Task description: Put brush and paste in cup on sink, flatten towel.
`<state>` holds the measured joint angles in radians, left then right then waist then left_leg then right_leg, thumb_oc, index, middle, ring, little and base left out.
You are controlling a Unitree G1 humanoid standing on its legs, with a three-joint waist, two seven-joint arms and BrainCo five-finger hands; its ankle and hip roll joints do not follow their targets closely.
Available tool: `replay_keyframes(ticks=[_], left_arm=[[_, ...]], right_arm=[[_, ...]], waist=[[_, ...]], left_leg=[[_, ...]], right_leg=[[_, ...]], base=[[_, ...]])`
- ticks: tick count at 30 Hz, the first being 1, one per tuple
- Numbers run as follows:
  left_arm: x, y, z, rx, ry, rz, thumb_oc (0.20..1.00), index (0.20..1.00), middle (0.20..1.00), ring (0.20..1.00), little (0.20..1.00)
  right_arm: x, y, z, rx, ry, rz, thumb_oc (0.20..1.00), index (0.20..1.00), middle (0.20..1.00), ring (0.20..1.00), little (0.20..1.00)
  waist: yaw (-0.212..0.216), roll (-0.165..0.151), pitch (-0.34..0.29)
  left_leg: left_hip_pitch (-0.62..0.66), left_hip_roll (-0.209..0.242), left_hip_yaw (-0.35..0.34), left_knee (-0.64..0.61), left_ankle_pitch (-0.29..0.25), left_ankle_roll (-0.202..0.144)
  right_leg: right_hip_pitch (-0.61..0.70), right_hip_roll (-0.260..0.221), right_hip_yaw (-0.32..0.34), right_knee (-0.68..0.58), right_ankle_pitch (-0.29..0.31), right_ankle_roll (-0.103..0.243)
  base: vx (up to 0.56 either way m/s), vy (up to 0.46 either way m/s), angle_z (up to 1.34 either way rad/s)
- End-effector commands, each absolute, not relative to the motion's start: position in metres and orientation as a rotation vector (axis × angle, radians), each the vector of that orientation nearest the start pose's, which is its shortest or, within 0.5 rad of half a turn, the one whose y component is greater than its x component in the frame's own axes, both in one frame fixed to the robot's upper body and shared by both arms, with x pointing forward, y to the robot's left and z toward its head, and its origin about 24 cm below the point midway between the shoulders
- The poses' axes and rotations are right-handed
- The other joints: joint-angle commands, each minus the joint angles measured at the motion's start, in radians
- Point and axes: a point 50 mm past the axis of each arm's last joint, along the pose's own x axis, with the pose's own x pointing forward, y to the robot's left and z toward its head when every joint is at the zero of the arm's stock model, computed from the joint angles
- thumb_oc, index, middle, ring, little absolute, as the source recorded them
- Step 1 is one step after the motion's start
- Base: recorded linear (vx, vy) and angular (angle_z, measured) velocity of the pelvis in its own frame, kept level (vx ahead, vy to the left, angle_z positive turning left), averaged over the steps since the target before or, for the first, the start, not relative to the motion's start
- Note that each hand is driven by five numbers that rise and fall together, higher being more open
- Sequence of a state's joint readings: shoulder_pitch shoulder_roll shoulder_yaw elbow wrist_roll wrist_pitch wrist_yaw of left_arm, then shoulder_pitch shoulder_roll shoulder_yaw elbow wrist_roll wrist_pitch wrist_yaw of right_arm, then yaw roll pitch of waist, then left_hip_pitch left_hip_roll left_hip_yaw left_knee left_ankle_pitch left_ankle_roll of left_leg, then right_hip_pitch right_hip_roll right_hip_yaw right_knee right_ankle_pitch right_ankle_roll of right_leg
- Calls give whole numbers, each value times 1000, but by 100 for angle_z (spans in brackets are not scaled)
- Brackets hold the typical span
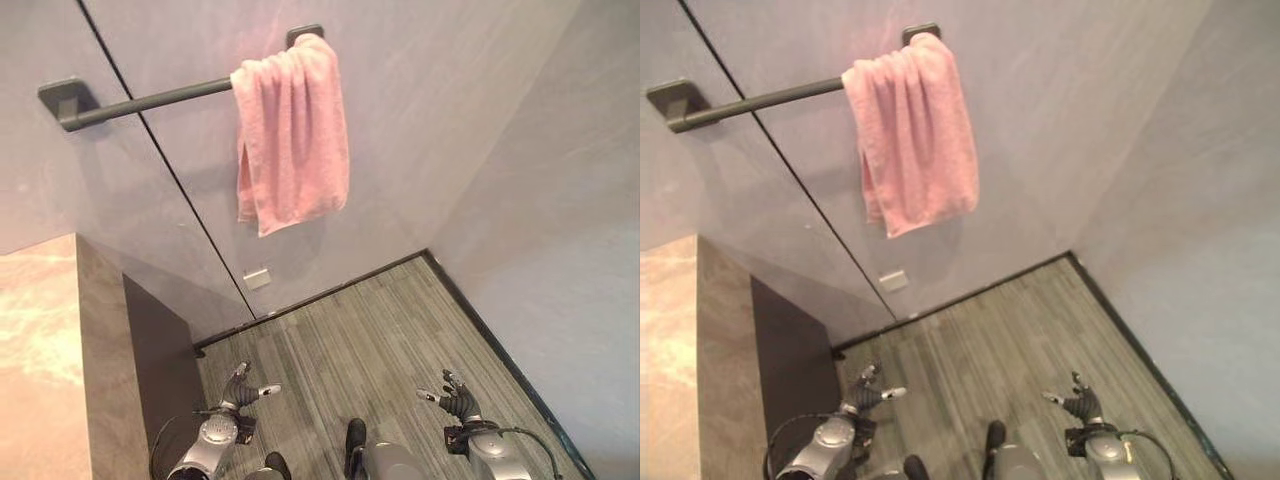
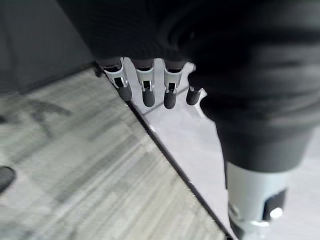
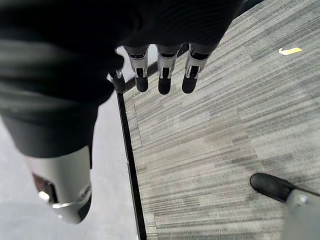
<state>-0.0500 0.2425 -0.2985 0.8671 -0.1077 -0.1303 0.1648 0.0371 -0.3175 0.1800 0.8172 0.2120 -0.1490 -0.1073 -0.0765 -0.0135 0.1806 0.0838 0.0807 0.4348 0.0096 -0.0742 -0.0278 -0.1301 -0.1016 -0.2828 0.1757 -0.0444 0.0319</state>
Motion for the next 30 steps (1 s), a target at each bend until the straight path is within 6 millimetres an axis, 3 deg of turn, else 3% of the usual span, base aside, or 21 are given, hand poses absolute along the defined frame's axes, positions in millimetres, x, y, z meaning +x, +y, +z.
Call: replay_keyframes(ticks=[1, 7, 9, 10, 11, 12, 13, 15, 16, 20, 26, 30], left_arm=[[191, 203, -107, 360, 636, 3, 1000, 1000, 1000, 1000, 1000], [188, 205, -104, 380, 612, -11, 1000, 1000, 1000, 1000, 1000], [187, 208, -101, 412, 600, -29, 1000, 1000, 1000, 1000, 1000], [186, 209, -101, 429, 597, -40, 1000, 1000, 1000, 1000, 1000], [188, 211, -99, 426, 587, -29, 1000, 1000, 1000, 1000, 1000], [191, 217, -96, 415, 572, 27, 1000, 1000, 1000, 1000, 1000], [192, 215, -96, 408, 567, 11, 1000, 1000, 1000, 1000, 1000], [188, 218, -99, 399, 588, 29, 1000, 1000, 1000, 1000, 1000], [189, 217, -99, 366, 587, 49, 1000, 1000, 1000, 1000, 1000], [188, 215, -101, 300, 598, 78, 1000, 1000, 1000, 1000, 1000], [190, 214, -102, 274, 606, 105, 1000, 1000, 1000, 1000, 1000], [190, 213, -102, 261, 604, 115, 1000, 1000, 1000, 1000, 1000]], right_arm=[[170, -230, -107, -220, 674, -118, 1000, 1000, 1000, 1000, 1000], [174, -218, -105, -232, 647, -50, 1000, 1000, 1000, 1000, 1000], [176, -212, -102, -208, 623, -34, 1000, 1000, 1000, 1000, 1000], [174, -210, -102, -187, 617, -27, 1000, 1000, 1000, 1000, 1000], [176, -207, -100, -185, 605, -13, 1000, 1000, 1000, 1000, 1000], [185, -207, -94, -216, 567, -3, 1000, 1000, 1000, 1000, 1000], [183, -203, -96, -211, 577, 13, 1000, 1000, 1000, 1000, 1000], [187, -197, -95, -222, 565, 50, 1000, 1000, 1000, 1000, 1000], [192, -197, -89, -253, 535, 78, 1000, 1000, 1000, 1000, 1000], [192, -207, -87, -298, 533, 66, 1000, 1000, 1000, 1000, 1000], [186, -212, -91, -308, 554, 44, 1000, 1000, 1000, 1000, 1000], [181, -213, -92, -314, 562, 44, 1000, 1000, 1000, 1000, 1000]], waist=[[-6, -48, -25], [11, -56, -12], [-9, -55, 3], [-33, -57, 3], [-40, -55, 3], [-17, -61, 12], [-11, -68, 11], [-1, -84, 5], [10, -86, -5], [10, -76, -19], [-5, -60, -32], [-13, -52, -33]], left_leg=[[-12, 2, -65, 61, 8, -12], [-18, -35, -98, 36, -2, 34], [-16, -55, -157, 21, -1, 59], [-22, -57, -202, 26, 0, 56], [-25, -48, -230, 27, -2, 41], [-28, -21, -232, 41, -11, 25], [-45, -13, -251, 77, -7, 17], [-52, 18, -262, 95, 15, -11], [-62, 34, -271, 98, 47, -25], [-68, 65, -291, 93, 89, -52], [-34, 99, -291, 60, 133, -78], [-30, 103, -287, 62, 130, -81]], right_leg=[[94, -72, -33, -60, 70, 98], [54, -110, -25, 41, 91, 106], [-19, -86, 104, 202, 127, 131], [-45, -16, 236, 199, 123, 128], [-47, -22, 261, 98, 102, 112], [-58, -77, 182, 21, 119, 117], [-42, -72, 194, 31, 116, 129], [-21, -51, 192, 12, 85, 116], [12, -35, 164, -25, 82, 105], [58, -12, 119, -57, 59, 83], [99, 20, 99, -74, 34, 56], [104, 25, 99, -67, 21, 49]], base=[[17, 85, 1], [-34, 132, 5], [22, 70, 27], [80, -137, 83], [137, -287, 112], [111, -322, 105], [86, -327, 91], [62, -328, 45], [51, -278, 9], [53, -213, 20], [52, -122, 14], [17, -25, 2]])
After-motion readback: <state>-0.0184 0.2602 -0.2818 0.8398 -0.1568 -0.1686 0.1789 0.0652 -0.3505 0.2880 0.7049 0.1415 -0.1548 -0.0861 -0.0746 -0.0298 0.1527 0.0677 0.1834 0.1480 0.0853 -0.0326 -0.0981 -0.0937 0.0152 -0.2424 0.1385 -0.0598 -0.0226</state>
